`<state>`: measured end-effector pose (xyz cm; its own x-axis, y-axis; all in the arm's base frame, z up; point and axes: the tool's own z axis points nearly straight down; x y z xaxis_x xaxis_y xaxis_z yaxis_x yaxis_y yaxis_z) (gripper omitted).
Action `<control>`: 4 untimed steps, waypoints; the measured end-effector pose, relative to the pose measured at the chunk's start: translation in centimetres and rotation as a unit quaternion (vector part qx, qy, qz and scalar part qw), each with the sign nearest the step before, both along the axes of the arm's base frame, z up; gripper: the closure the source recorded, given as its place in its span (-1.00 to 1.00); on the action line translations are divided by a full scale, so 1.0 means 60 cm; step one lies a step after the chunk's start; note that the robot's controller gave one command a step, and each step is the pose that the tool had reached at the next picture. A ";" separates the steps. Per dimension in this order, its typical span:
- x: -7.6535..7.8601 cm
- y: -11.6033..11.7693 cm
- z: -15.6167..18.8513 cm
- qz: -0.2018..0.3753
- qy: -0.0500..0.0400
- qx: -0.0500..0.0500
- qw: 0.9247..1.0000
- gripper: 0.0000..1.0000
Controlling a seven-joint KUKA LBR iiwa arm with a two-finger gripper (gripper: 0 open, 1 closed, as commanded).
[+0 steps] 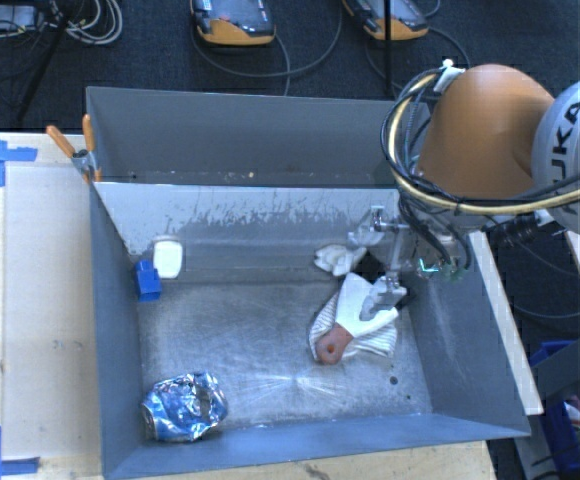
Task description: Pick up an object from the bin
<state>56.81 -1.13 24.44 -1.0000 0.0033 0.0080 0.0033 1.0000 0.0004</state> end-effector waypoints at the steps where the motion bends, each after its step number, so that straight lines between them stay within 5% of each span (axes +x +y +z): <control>1: 0.002 0.000 0.006 0.000 -0.004 0.000 1.000 -1.00; 2: -0.003 -0.025 -0.102 0.039 -0.006 0.000 0.999 -1.00; 3: -0.015 -0.066 -0.143 0.057 -0.002 0.000 0.998 -1.00; 4: 0.001 -0.075 -0.170 0.085 -0.004 0.000 0.996 -1.00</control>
Offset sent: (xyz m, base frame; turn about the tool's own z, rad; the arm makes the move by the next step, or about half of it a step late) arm -0.0096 -0.0409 -0.1744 -0.1995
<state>56.86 -5.60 14.25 -0.9859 -0.1671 0.0004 -0.1671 0.9859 0.0007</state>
